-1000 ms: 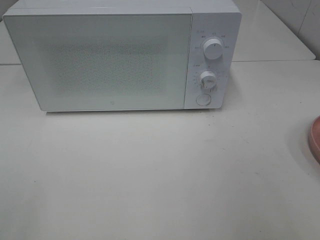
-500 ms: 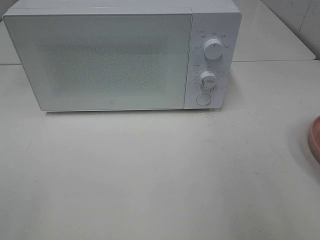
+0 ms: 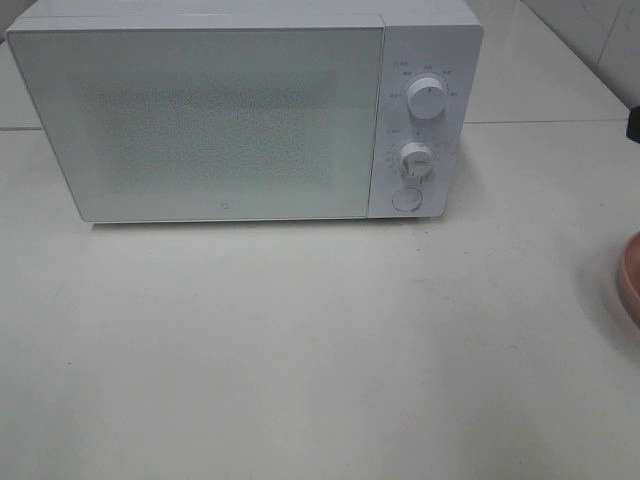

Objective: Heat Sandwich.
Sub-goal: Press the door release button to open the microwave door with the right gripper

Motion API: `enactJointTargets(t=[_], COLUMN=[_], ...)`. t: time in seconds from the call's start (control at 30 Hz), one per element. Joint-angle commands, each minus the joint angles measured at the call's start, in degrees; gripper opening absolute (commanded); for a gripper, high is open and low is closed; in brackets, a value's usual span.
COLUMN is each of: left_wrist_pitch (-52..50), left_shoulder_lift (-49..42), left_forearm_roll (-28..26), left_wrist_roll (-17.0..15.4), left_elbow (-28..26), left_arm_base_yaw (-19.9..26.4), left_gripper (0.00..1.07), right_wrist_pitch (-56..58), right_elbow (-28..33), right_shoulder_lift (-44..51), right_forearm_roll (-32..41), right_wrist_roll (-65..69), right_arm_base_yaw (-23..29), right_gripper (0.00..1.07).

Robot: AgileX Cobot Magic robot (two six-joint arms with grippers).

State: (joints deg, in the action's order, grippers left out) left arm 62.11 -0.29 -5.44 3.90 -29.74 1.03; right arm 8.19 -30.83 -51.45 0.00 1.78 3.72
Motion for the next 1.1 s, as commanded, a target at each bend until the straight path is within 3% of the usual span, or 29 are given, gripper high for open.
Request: enactJointTargets(t=[0.03,0.13,0.27,0.63,0.7,0.77,0.87,1.1], left_wrist_pitch=[-0.74,-0.74,-0.74,-0.74,-0.74,-0.74,-0.74,-0.74], left_shoulder_lift=[-1.32,-1.32,-1.32,-1.32,-1.32,-1.32,-1.32,-1.32], left_forearm_roll=[-0.34,-0.34,-0.34,-0.34,-0.34,-0.34,-0.34,-0.34], left_wrist_roll=[-0.29,-0.29,-0.29,-0.29,-0.29,-0.29,-0.29,-0.29], left_elbow=[0.06,0.06,0.06,0.06,0.06,0.06,0.06,0.06], left_arm_base_yaw=[0.17,0.17,0.17,0.17,0.17,0.17,0.17,0.17], left_gripper=[0.98,0.98,0.98,0.98,0.98,0.98,0.98,0.98], right_wrist_pitch=[-6.53,-15.41,-35.64,-58.33,-64.29,-65.55,-70.19,-77.86], right_elbow=[0.17,1.83,7.39,15.30,17.07,17.48,18.05,17.88], right_shoulder_lift=[-3.55,-6.88,-12.55,-23.72,-27.04,-28.25,-32.72,-38.33], right_forearm_roll=[0.00,0.00,0.00,8.65,13.87,15.58,22.63,31.23], right_wrist_roll=[0.52,0.52,0.46,-0.29,-2.41,-3.27,-8.54,-13.18], right_arm_base_yaw=[-0.40,-0.29,-0.29,0.69,5.56,7.10,14.90,25.44], right_gripper=[0.76,0.76,0.76,0.75,0.75,0.75,0.75,0.75])
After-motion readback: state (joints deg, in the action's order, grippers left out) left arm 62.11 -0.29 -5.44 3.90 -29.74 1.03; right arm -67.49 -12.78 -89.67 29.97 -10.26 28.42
